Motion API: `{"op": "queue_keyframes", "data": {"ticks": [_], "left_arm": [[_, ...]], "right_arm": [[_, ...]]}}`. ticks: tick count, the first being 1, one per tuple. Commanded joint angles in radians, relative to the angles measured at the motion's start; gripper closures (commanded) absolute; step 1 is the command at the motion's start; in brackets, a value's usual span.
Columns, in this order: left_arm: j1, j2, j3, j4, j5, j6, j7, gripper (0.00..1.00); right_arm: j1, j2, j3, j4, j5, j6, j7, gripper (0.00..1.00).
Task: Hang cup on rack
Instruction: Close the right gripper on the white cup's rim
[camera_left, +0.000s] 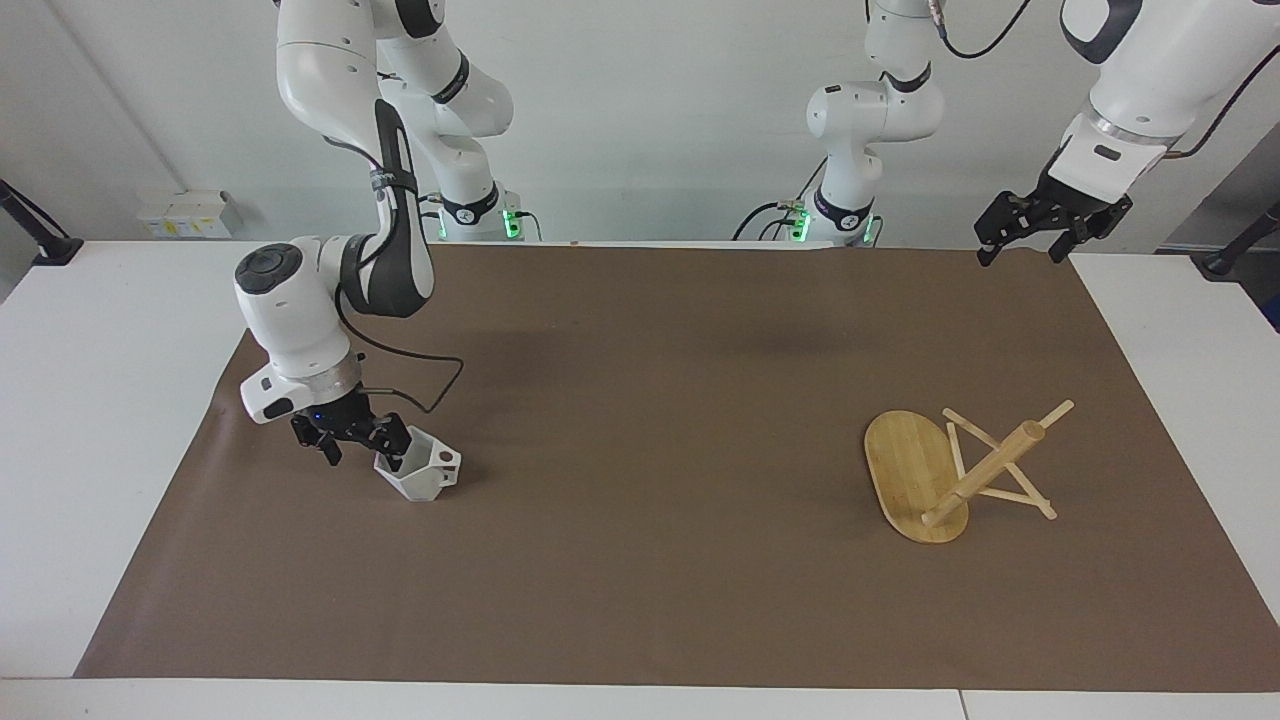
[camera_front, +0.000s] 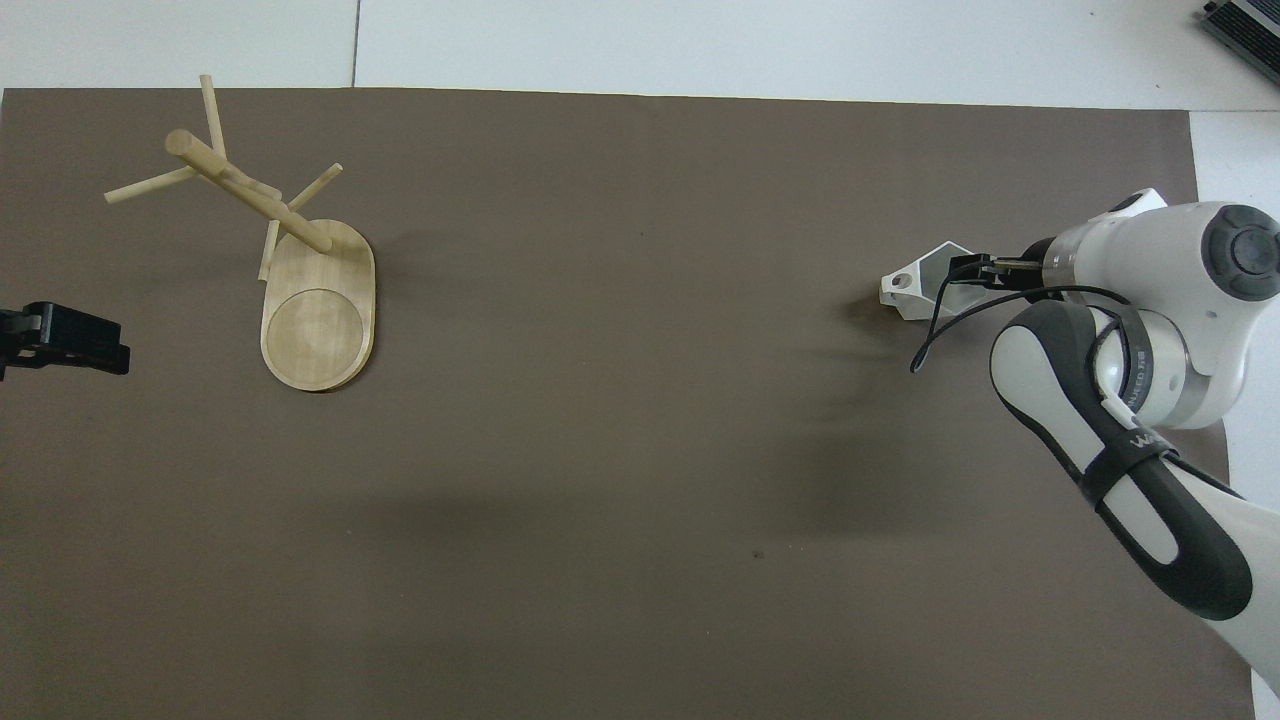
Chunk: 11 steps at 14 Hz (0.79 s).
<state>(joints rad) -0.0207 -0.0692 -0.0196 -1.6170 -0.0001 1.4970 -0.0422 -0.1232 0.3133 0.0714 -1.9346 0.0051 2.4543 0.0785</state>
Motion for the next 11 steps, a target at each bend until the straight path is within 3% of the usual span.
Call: {"op": "queue_keyframes", "data": {"ticks": [1,4,6,7,11], "left_arm": [[0.010,-0.024,-0.007,-0.023,0.014,-0.006,0.008,0.00],[0.010,-0.024,-0.007,-0.023,0.012,-0.006,0.008,0.00],[0.010,-0.024,-0.007,-0.023,0.012,-0.006,0.007,0.00],[0.010,-0.024,-0.007,-0.023,0.012,-0.006,0.008,0.00],[0.010,-0.024,-0.007,-0.023,0.012,-0.006,0.007,0.00]], "right_arm": [[-0.001,-0.003,0.013,-0.004,-0.004,0.008,0.030,0.00],[-0.001,-0.003,0.024,-0.001,-0.005,0.000,0.027,0.00],[-0.001,-0.006,0.028,0.008,-0.005,-0.017,0.027,0.10],[-0.001,-0.006,0.028,0.009,-0.005,-0.020,0.026,0.19],[-0.001,-0.011,0.028,0.013,-0.005,-0.026,0.026,0.72]]}}
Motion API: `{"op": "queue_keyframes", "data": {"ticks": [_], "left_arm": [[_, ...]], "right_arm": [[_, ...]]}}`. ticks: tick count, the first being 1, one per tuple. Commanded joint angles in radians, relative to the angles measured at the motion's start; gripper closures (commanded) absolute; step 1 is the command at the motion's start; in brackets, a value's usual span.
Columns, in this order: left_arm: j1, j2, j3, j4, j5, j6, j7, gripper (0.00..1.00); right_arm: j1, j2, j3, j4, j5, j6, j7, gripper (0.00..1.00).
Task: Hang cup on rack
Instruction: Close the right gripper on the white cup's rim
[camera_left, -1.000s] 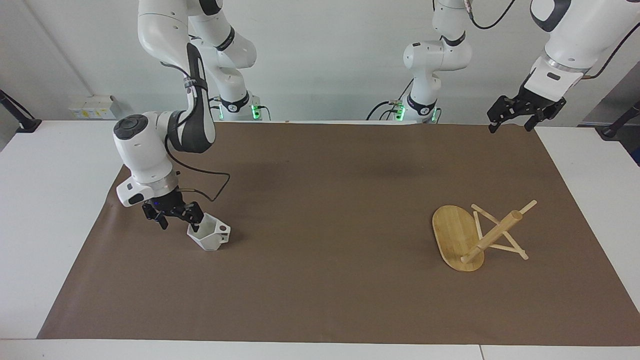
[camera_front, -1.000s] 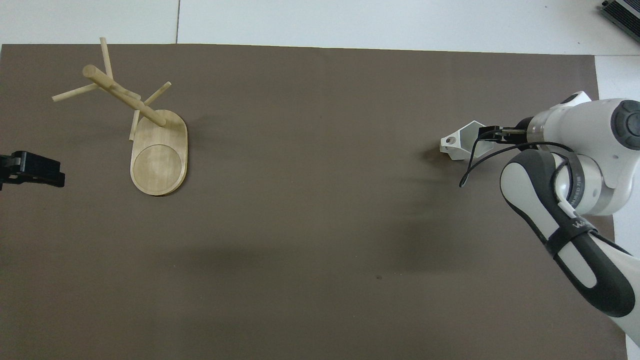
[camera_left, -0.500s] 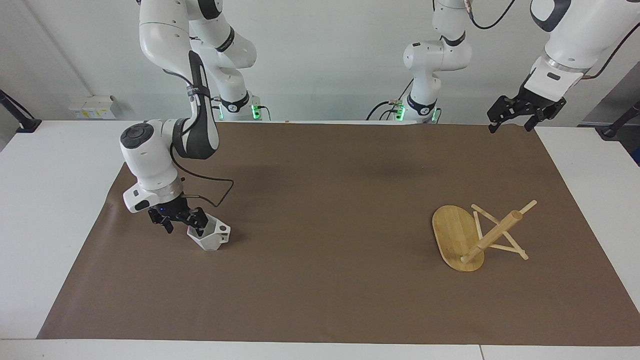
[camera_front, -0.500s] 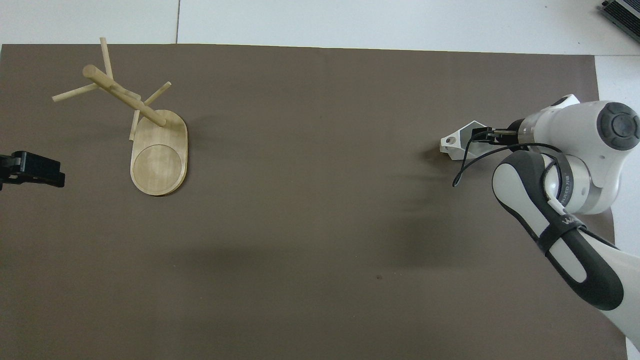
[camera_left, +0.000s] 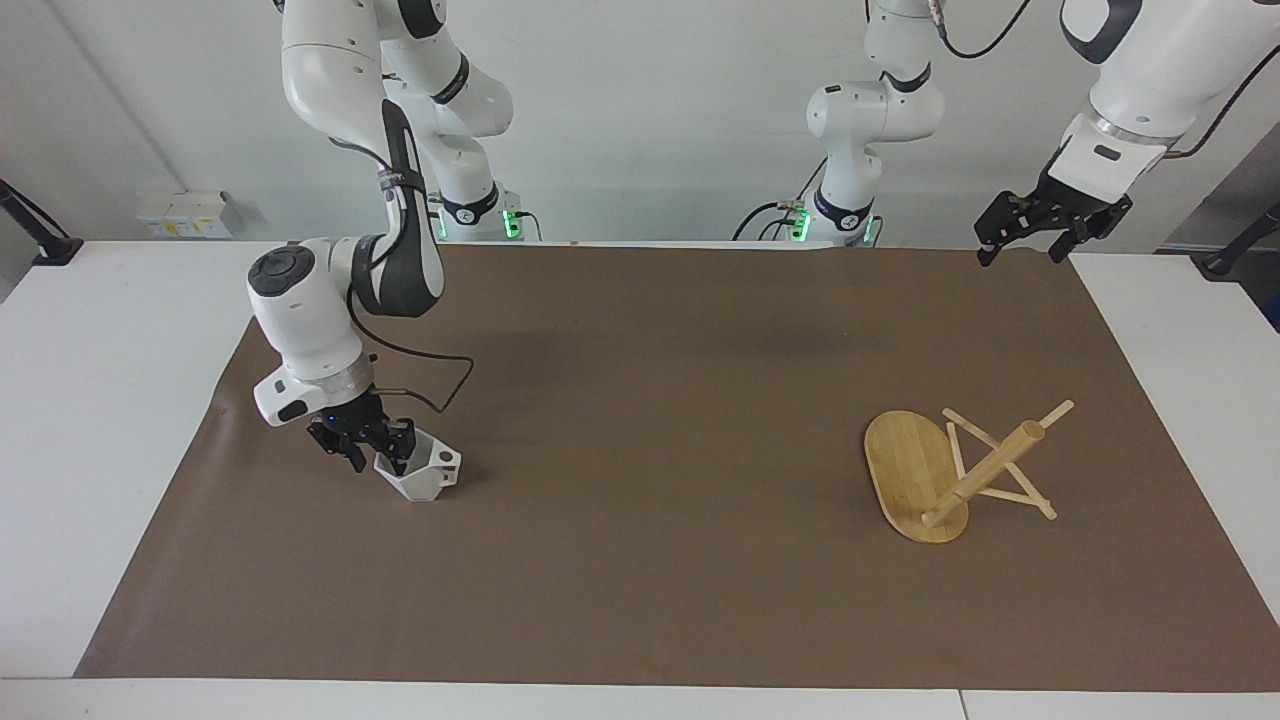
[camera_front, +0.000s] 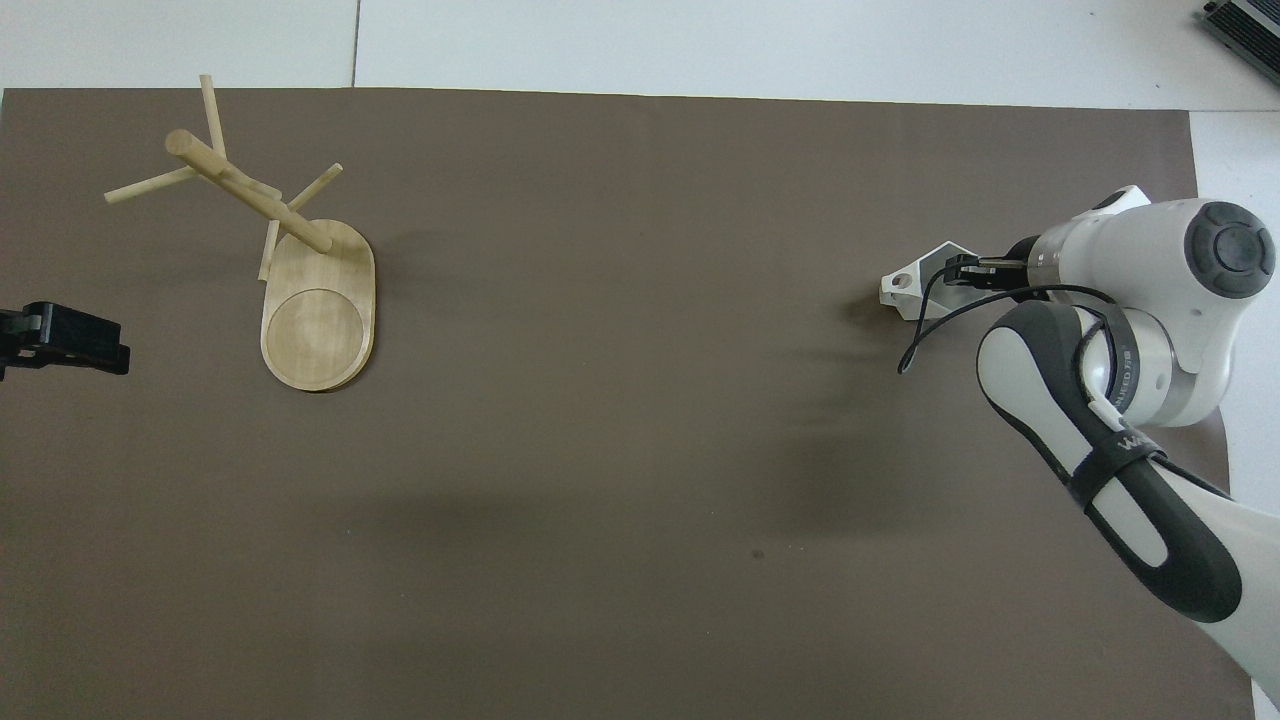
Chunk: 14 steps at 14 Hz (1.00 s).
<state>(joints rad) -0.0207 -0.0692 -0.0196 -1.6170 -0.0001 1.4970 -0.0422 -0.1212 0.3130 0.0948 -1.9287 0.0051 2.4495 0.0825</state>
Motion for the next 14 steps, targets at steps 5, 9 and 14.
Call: {"op": "queue_keyframes", "data": {"ticks": [5,9,14], "left_arm": [[0.010,-0.024,-0.007,-0.023,0.012,-0.006,0.008,0.00],[0.010,-0.024,-0.007,-0.023,0.014,-0.006,0.008,0.00],[0.010,-0.024,-0.007,-0.023,0.012,-0.006,0.008,0.00]], "right_arm": [[-0.005,-0.014,0.005,0.020,-0.004,-0.024,0.022,1.00],[-0.005,-0.015,0.005,0.028,-0.002,-0.041,0.023,1.00],[-0.005,-0.025,0.005,0.073,0.065,-0.148,0.023,1.00]]}}
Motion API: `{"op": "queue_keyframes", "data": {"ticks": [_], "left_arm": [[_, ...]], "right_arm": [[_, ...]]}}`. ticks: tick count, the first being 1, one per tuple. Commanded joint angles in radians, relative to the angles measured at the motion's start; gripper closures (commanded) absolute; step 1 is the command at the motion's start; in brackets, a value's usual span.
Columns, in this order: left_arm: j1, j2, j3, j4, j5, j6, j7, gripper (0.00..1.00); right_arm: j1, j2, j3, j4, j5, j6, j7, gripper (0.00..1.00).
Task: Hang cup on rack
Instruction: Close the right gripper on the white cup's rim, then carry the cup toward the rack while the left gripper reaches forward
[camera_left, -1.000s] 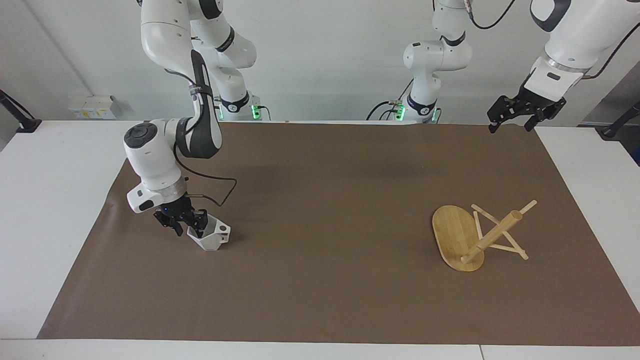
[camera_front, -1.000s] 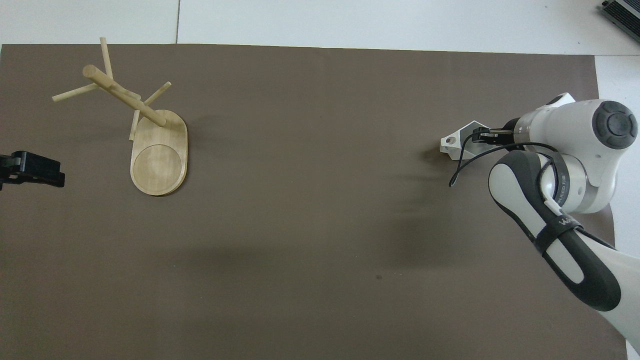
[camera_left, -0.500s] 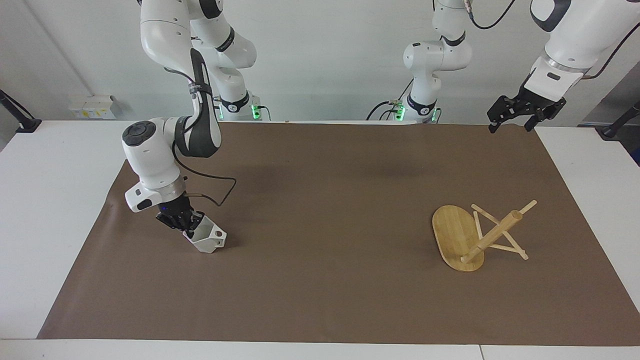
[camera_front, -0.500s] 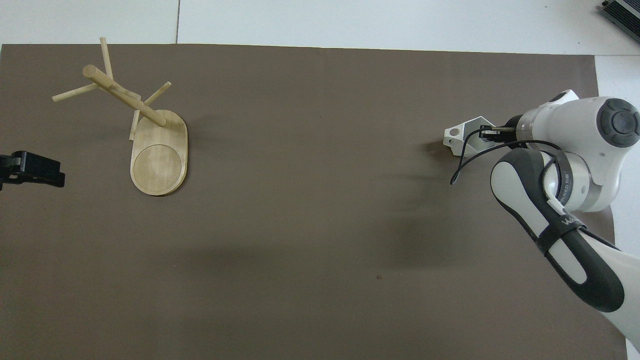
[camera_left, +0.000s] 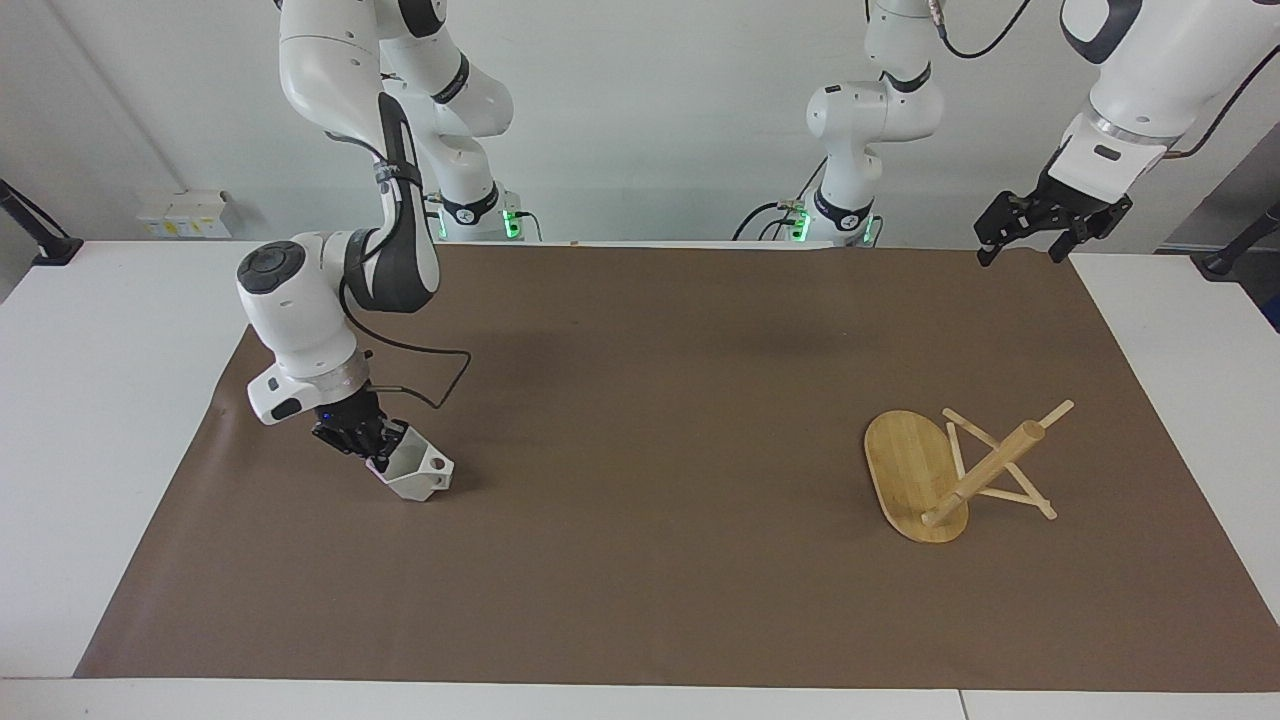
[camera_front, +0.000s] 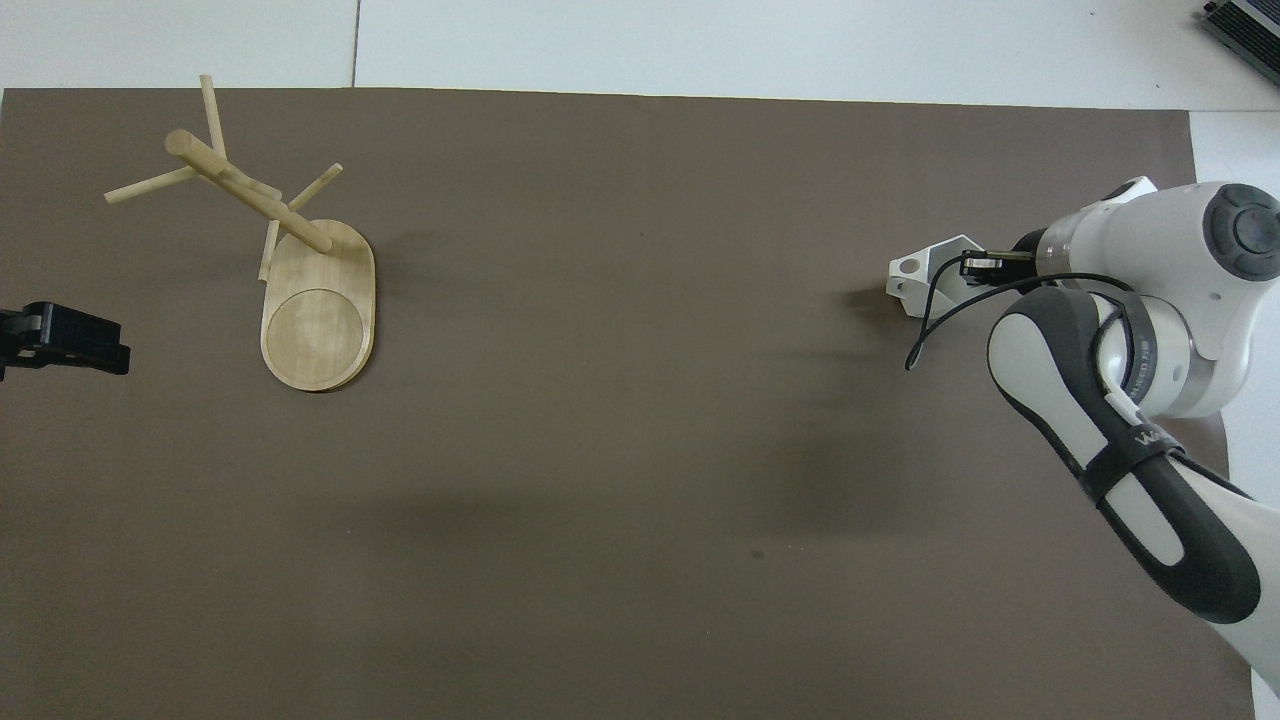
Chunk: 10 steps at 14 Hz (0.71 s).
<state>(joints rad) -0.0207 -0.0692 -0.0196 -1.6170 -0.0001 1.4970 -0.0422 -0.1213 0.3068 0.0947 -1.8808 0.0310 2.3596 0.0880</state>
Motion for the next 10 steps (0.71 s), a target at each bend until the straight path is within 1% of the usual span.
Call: {"op": "queue_keyframes", "data": {"ticks": [1,2,3,5,7,9,10], "left_arm": [[0.010,-0.024,-0.007,-0.023,0.012,-0.006,0.008,0.00],[0.010,-0.024,-0.007,-0.023,0.012,-0.006,0.008,0.00],[0.010,-0.024,-0.007,-0.023,0.012,-0.006,0.008,0.00],[0.010,-0.024,-0.007,-0.023,0.012,-0.006,0.008,0.00],[0.010,-0.024,-0.007,-0.023,0.012,-0.006,0.008,0.00],[0.010,-0.024,-0.007,-0.023,0.012,-0.006,0.008,0.00],[0.010,-0.024,-0.007,-0.023,0.012,-0.006,0.008,0.00]], "right_arm": [[-0.004,-0.026,0.007,0.031,0.053,-0.081,0.018,1.00],[-0.004,-0.040,0.007,0.034,0.076,-0.104,0.018,1.00],[-0.004,-0.058,0.023,0.037,0.096,-0.121,0.018,1.00],[-0.004,-0.072,0.040,0.074,0.163,-0.195,0.018,1.00],[-0.004,-0.077,0.051,0.120,0.284,-0.282,0.018,1.00],[-0.004,-0.089,0.077,0.131,0.367,-0.304,0.018,1.00],[-0.004,-0.095,0.101,0.134,0.374,-0.306,0.018,1.00]]}}
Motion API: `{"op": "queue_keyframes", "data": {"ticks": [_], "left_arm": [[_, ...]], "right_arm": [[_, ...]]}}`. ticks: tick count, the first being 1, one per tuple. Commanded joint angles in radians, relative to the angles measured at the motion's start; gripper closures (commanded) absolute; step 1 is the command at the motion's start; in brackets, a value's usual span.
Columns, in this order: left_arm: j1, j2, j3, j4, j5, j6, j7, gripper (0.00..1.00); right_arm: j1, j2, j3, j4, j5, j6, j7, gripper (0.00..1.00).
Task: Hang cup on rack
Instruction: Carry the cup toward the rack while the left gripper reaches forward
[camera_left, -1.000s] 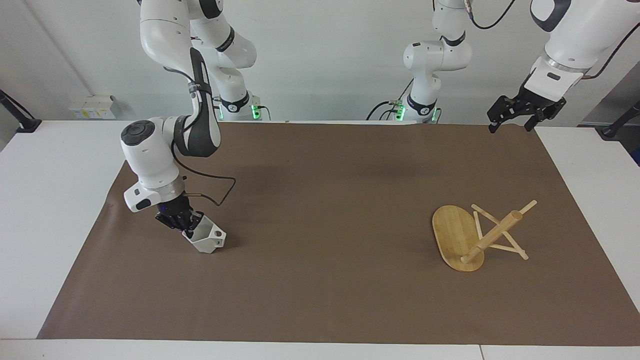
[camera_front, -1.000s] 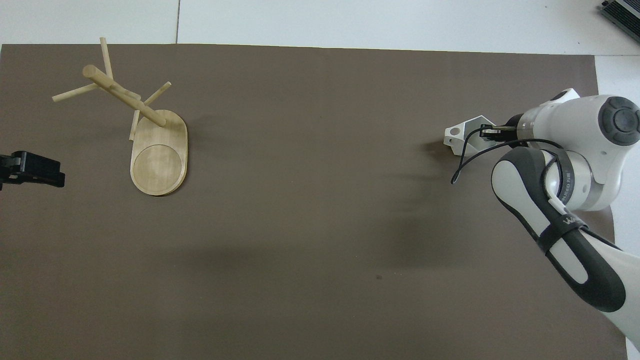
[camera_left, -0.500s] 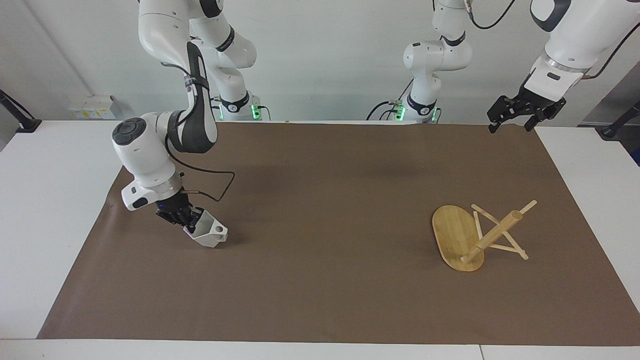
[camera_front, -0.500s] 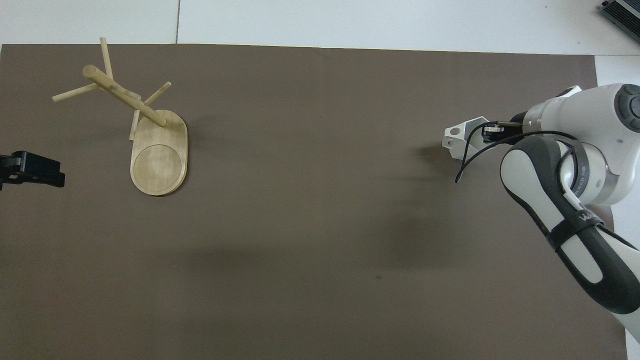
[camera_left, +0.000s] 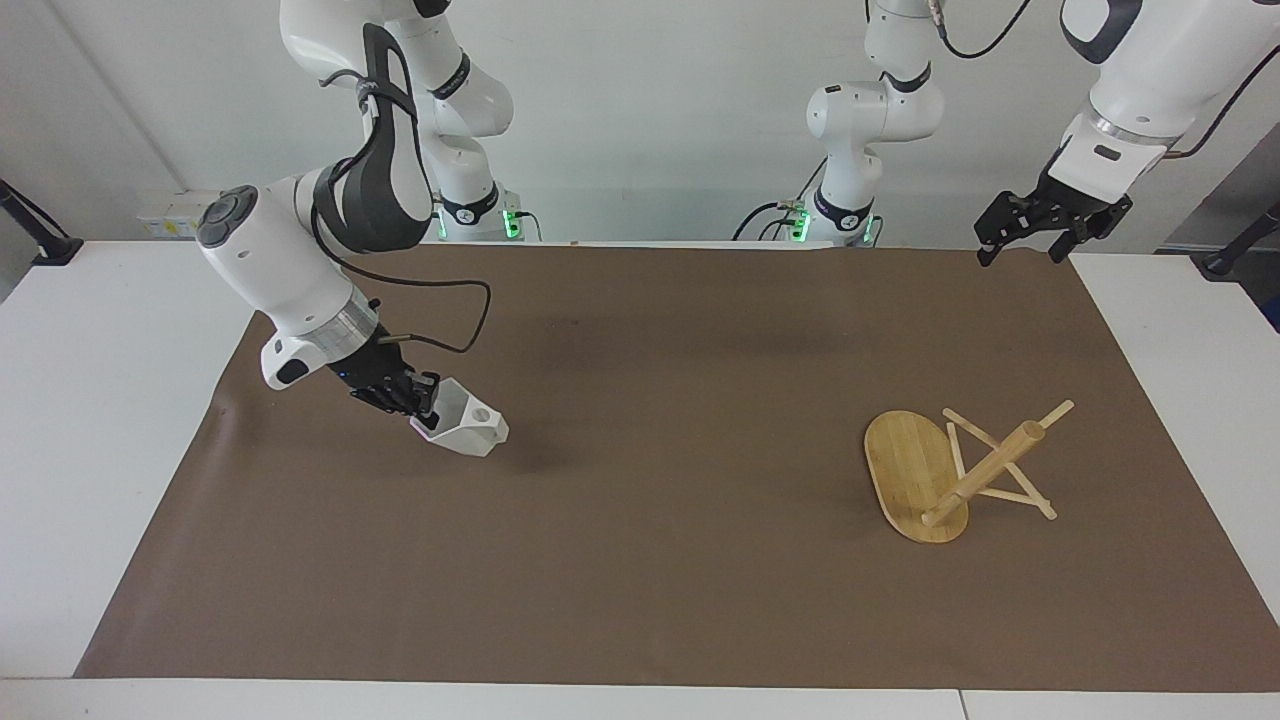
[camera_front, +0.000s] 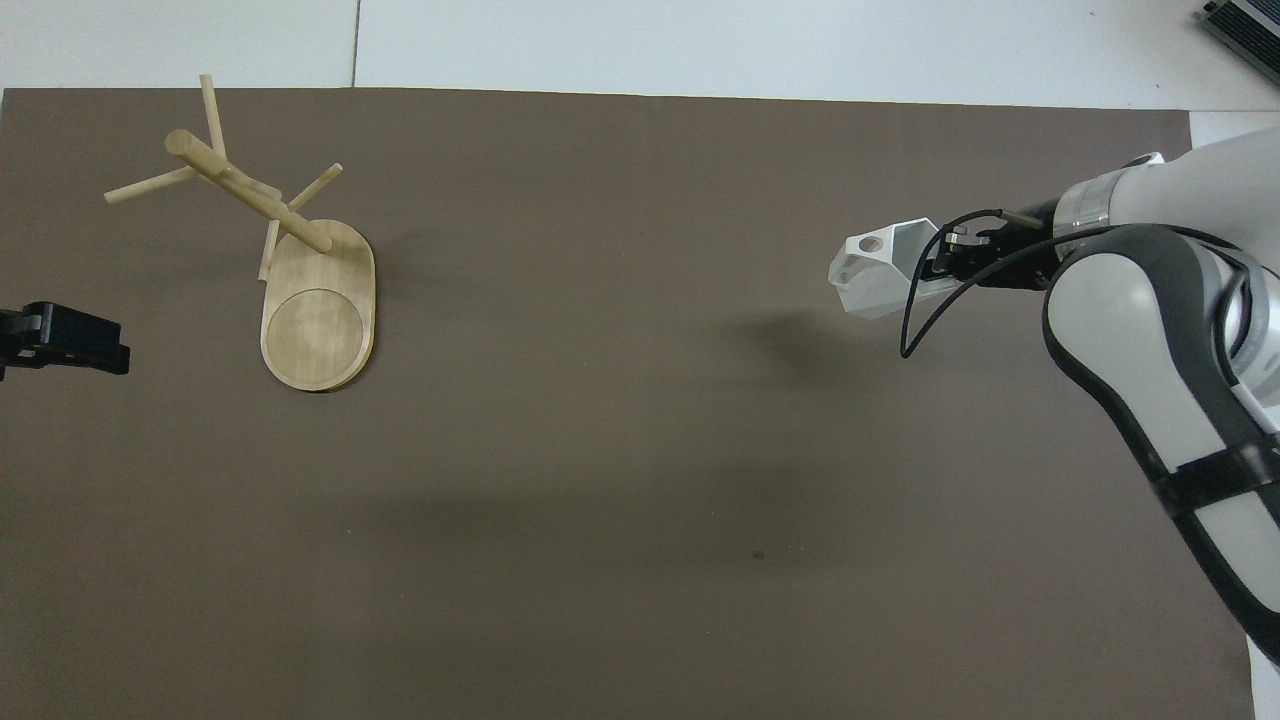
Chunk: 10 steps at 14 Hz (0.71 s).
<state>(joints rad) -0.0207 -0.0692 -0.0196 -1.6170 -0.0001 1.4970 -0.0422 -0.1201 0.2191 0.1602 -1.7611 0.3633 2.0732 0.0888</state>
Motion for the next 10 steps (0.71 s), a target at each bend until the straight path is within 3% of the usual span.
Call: {"op": "queue_keyframes", "data": {"ticks": [1,6,10], "left_arm": [[0.010,-0.024,-0.007,-0.023,0.012,-0.006,0.008,0.00],[0.010,-0.024,-0.007,-0.023,0.012,-0.006,0.008,0.00],[0.008,-0.024,-0.008,-0.023,0.012,-0.007,0.002,0.00]], "right_arm": [[-0.006,-0.009,0.057,0.017,0.042,-0.018,0.017,1.00],[-0.006,-0.021,0.180,0.051,0.052,-0.018,0.040,1.00],[-0.006,-0.026,0.225,0.068,0.253,0.002,0.075,1.00]]}}
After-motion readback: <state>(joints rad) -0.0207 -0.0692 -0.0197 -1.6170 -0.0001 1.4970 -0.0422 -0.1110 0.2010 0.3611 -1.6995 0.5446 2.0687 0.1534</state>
